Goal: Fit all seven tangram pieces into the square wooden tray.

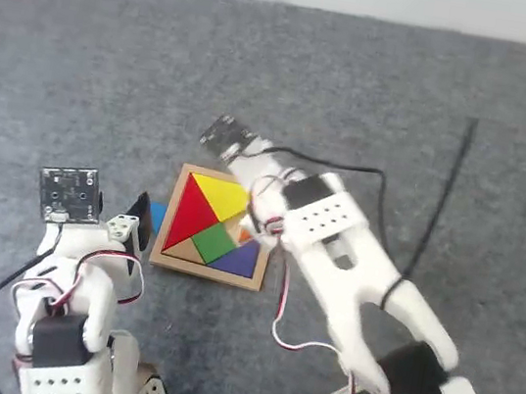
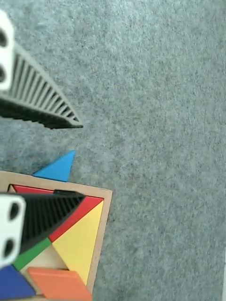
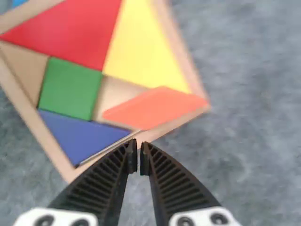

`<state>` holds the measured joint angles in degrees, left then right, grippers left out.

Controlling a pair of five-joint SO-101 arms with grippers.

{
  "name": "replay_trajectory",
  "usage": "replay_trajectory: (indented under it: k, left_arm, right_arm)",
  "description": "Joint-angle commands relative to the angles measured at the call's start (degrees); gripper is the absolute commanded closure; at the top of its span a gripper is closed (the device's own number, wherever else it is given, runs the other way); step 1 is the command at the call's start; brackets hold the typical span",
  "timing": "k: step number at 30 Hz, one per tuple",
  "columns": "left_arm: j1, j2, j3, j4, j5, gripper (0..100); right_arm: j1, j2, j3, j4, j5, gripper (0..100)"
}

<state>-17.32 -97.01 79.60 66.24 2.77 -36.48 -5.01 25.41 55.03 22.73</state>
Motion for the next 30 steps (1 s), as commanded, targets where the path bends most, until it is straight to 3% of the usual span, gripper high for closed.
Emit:
replay_trajectory:
  k: [1, 4, 7, 18, 24, 30]
  left_arm:
    - [-0.1, -0.5, -0.6, -0.1, 0.0, 79]
    - [-0.4, -0.5, 0.3, -1.3, 1.7, 79]
    - [-0.5, -0.5, 0.7, -1.9, 2.5, 79]
    - [-0.2, -0.5, 0.8, -1.8, 2.7, 79]
    - [-0.2, -0.5, 1.4, -2.0, 2.7, 79]
    - [-0.2, -0.5, 1.5, -2.0, 2.7, 79]
  right_arm:
    - [-0.5, -2.5, 1.5, -10.5, -3.2, 99.1]
    - [-2.9, 2.4, 5.9, -24.0, -7.9, 99.1]
    - [-4.2, 7.3, 6.1, -27.1, -7.6, 99.1]
    - [-1.2, 10.4, 3.5, -14.3, -6.9, 99.1]
    - [-5.9, 7.8, 3.4, -11.7, -1.9, 99.1]
    - [0.8, -1.5, 5.3, -11.6, -2.2, 99.1]
